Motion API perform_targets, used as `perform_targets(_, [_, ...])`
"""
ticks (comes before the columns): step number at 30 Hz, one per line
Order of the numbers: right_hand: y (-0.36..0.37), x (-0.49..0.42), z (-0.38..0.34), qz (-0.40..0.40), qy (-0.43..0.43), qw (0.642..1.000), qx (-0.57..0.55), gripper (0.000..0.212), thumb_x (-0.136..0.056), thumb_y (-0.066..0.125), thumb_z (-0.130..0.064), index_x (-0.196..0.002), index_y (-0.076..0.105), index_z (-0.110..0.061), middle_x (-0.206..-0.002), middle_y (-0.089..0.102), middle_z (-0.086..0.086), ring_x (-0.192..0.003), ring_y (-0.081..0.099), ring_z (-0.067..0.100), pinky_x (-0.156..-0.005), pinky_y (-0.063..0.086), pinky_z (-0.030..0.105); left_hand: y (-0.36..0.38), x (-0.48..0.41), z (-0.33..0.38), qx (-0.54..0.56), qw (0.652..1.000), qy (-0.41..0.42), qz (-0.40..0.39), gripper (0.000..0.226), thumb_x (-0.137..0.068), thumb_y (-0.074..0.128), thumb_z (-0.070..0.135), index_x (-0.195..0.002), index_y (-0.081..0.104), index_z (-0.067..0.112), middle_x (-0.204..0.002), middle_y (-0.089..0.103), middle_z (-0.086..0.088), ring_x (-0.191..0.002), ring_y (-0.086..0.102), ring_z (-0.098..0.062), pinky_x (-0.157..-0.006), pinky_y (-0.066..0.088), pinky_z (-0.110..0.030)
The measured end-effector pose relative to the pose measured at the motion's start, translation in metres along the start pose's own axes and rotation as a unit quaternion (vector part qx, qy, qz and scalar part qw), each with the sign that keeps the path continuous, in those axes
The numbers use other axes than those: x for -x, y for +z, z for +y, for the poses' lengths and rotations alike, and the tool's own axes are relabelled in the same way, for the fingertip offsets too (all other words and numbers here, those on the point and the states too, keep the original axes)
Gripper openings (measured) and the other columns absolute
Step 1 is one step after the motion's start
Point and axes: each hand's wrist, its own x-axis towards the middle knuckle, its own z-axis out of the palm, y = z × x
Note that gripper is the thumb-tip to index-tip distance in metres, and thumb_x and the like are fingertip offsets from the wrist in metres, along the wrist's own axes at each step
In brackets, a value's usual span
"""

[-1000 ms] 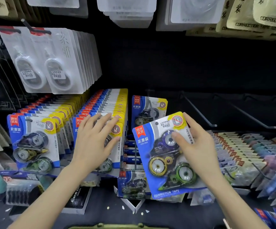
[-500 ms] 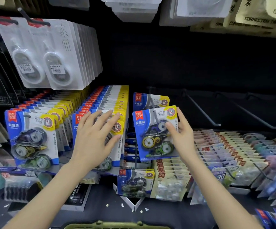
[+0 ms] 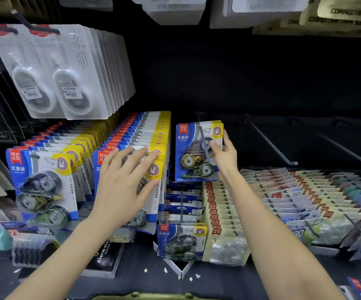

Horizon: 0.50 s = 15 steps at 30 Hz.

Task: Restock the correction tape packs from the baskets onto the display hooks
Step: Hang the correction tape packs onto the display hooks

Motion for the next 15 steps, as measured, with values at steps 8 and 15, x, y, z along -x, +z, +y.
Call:
perform_targets(8, [-0.034,0.070,0.022,0.165,0.072,0.984,0.012,0.032,-0.099,0.056,-0.026,-0.129,0.053,-0.014,-0.104,0.060,0.000,-0.100,0.061,0.020,-0.093,0.050,0.036,-0.020,0.029,0.017,0.006,0.989,0.060,0.133,0.036,-0.095,0.059,0.025,-0.129,0.061,0.012,-0.134,0.060,-0.013,-0.125,0.052,-0.034,-0.108,0.036,-0.054])
perform_targets(15, [-0.059,0.224,0.112,0.102,0.162,0.981,0.044,0.015,-0.101,0.052,-0.011,-0.087,0.058,-0.015,-0.068,0.056,0.002,-0.060,0.049,0.011,-0.056,0.041,0.021,-0.002,0.171,0.012,0.046,0.998,-0.045,-0.011,0.025,-0.091,0.056,0.018,-0.104,0.069,0.001,-0.110,0.068,-0.016,-0.100,0.059,-0.036,-0.090,0.042,-0.043])
